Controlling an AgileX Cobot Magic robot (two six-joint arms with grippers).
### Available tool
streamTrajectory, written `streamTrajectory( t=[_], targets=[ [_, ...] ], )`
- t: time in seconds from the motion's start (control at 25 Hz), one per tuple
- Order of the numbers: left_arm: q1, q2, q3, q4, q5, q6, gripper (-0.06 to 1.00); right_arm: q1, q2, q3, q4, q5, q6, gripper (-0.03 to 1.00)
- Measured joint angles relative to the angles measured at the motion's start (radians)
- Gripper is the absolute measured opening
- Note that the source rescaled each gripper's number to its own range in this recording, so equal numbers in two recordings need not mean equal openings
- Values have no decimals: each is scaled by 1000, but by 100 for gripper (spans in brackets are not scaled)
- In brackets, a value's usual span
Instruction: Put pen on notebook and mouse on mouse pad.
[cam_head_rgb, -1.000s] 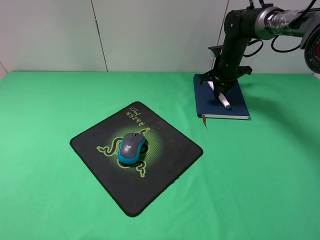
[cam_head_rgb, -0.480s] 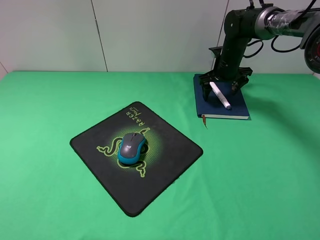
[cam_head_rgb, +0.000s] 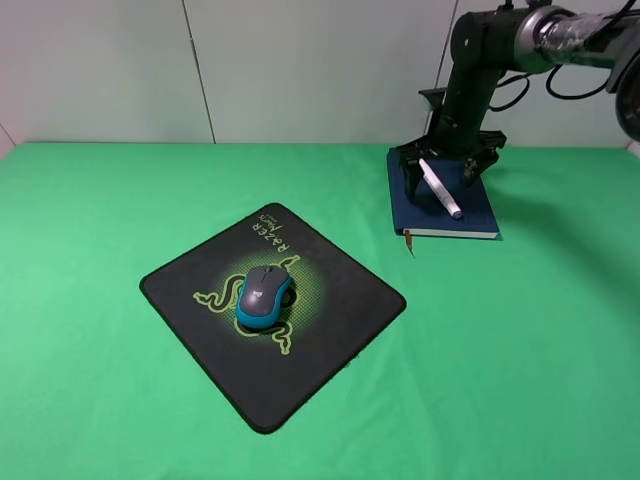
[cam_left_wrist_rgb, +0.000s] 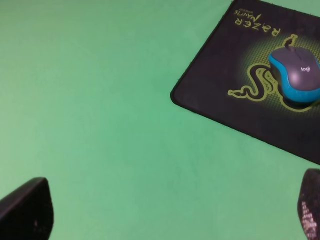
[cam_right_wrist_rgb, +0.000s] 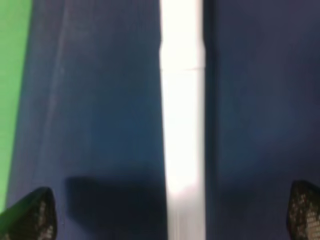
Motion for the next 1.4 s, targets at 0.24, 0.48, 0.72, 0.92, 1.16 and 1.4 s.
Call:
streamTrajectory(
  t=[0.24,0.48,0.72,0.92,1.16,1.4],
  targets=[
    [0,0,0,0,0,0,96,0,-78,0,1,51,2,100],
    [0,0,0,0,0,0,96,0,-188,0,28,57,2,100],
    [0,0,0,0,0,0,96,0,-338,100,43,55,5,100],
    [0,0,0,0,0,0,96,0,-504,298,43,59,6,100],
    [0,0,0,0,0,0,96,0,-706,485,44,65,6,100],
    [0,0,0,0,0,0,96,0,-896,609,45,65,7,100]
  ],
)
